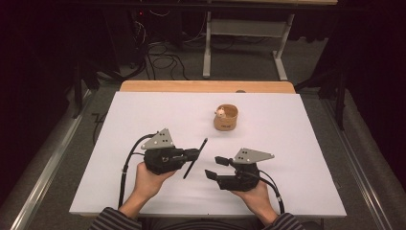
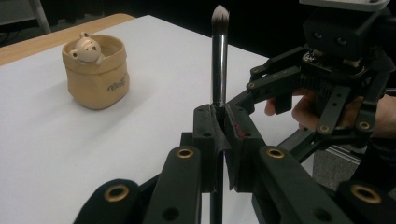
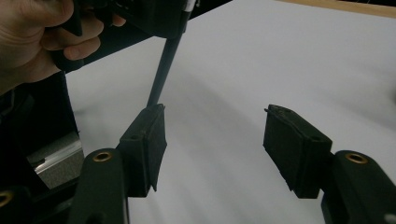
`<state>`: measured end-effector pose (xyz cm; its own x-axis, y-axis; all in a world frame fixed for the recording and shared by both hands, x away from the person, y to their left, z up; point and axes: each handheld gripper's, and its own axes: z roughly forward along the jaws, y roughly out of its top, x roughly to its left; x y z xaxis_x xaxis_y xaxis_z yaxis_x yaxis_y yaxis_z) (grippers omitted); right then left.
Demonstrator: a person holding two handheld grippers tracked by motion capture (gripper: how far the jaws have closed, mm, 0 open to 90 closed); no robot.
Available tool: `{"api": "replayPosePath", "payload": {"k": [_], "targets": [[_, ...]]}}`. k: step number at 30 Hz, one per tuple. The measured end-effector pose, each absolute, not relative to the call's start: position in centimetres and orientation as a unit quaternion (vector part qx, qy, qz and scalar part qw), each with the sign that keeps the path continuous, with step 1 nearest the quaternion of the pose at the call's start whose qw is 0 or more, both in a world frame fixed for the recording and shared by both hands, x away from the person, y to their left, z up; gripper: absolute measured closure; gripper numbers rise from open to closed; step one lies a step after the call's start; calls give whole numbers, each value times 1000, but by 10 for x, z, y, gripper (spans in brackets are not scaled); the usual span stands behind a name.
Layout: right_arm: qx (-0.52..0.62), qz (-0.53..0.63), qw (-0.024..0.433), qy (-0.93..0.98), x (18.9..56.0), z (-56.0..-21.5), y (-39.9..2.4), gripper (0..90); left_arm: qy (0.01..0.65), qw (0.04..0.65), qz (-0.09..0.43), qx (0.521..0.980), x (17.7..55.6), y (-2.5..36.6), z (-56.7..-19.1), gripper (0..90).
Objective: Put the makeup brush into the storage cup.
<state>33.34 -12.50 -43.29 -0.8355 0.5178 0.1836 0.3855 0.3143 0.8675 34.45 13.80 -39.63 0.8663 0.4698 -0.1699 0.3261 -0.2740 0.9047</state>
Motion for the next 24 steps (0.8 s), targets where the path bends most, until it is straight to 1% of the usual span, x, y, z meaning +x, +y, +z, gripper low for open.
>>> {"api": "replayPosePath", "payload": {"k": [6,16,24], "targets": [[277,512,52,811,336,-435,-114,433,248,548,65,796,345,136,-397,836],[268,512,43,815,337,-436,-100,463,247,552,66,794,345,133,-399,836],[264,512,41,816,337,-436,-99,523,246,556,62,791,344,129,-400,836]]}}
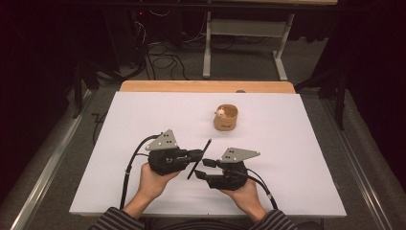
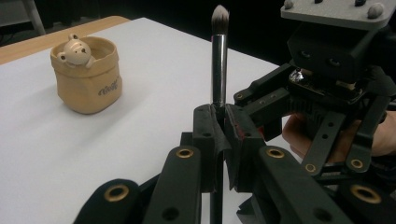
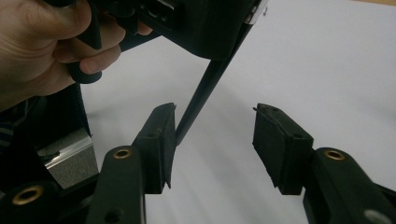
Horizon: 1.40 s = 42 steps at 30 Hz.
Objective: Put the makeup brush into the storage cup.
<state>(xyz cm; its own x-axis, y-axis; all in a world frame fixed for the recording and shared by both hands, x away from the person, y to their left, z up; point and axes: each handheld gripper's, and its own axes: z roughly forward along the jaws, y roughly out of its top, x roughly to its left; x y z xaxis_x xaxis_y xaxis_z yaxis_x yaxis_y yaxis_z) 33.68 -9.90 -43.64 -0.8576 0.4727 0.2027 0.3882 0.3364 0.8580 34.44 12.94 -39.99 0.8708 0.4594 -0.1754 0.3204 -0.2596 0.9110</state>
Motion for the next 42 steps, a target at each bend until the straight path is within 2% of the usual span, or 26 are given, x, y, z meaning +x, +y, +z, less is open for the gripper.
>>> {"api": "replayPosePath", "payload": {"k": [10,37,38,39,42], "targets": [[257,513,36,818,337,-437,-96,577,241,558,59,792,343,126,-401,836],[248,524,46,814,338,-432,-100,794,237,559,54,793,343,124,-403,837],[248,523,50,814,339,-432,-101,794,235,561,54,792,343,125,-403,849],[251,522,53,814,339,-432,-102,841,237,562,56,790,343,125,-403,900],[247,524,53,813,339,-431,-104,851,235,558,56,794,343,125,-404,900]]}}
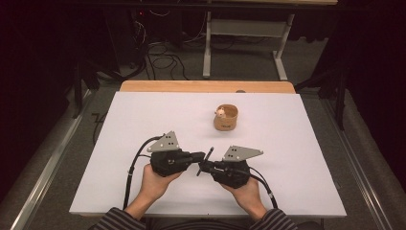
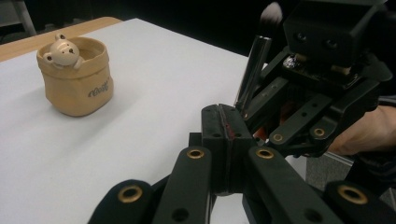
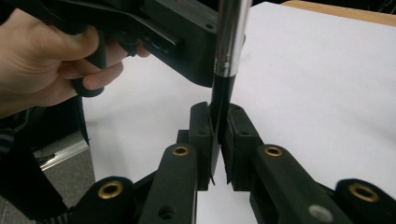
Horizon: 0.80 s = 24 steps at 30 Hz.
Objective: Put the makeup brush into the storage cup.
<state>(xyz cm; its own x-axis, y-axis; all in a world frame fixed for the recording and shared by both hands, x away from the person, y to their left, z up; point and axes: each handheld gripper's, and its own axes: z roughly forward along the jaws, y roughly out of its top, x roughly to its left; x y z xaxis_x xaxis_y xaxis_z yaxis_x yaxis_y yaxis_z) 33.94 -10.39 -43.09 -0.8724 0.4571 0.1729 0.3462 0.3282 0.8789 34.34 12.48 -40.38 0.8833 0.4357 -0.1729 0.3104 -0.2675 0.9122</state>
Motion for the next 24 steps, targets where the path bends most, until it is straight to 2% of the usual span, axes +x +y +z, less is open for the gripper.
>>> {"api": "replayPosePath", "payload": {"k": [8,13,18,24], "targets": [[244,517,60,818,338,-431,-104,858,229,558,60,796,342,126,-403,895],[246,512,60,821,339,-431,-104,858,229,557,66,796,340,129,-401,854],[248,511,58,821,340,-429,-106,858,232,552,73,798,338,132,-400,785],[253,511,56,820,341,-428,-109,859,248,552,78,792,337,136,-398,625]]}}
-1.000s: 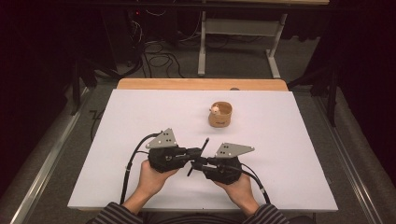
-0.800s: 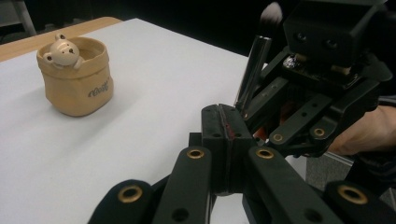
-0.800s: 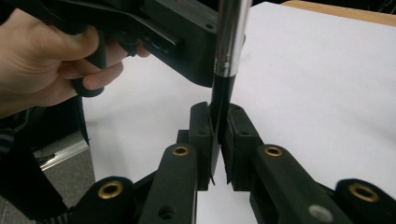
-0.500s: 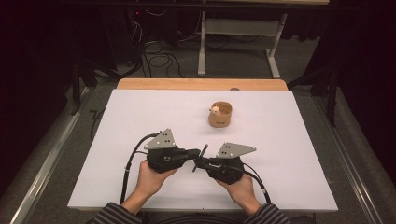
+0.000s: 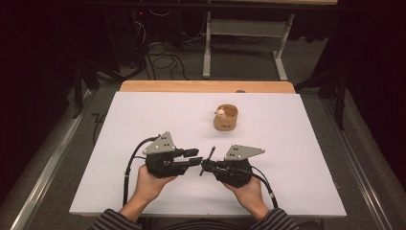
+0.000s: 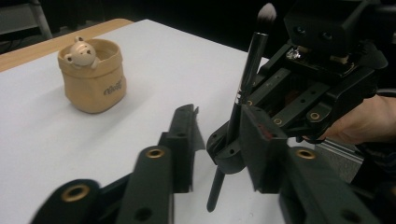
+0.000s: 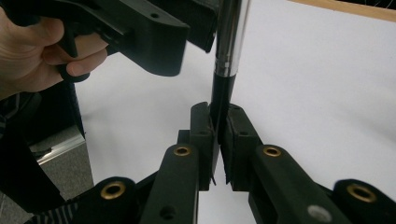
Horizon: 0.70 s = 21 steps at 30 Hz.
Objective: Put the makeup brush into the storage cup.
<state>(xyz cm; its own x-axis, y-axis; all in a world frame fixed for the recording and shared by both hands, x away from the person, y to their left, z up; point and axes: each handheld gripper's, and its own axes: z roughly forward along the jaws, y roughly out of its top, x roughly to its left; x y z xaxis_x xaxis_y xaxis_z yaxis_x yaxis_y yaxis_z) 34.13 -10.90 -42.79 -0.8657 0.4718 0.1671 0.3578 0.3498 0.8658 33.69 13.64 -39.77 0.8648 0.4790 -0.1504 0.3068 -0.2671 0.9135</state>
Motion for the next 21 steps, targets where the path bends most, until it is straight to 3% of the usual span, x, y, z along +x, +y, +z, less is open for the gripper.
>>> {"api": "replayPosePath", "payload": {"k": [7,21], "targets": [[253,506,51,823,343,-427,-110,859,268,546,82,789,337,146,-395,483],[257,502,48,825,344,-426,-111,859,300,540,114,778,332,171,-390,349]]}}
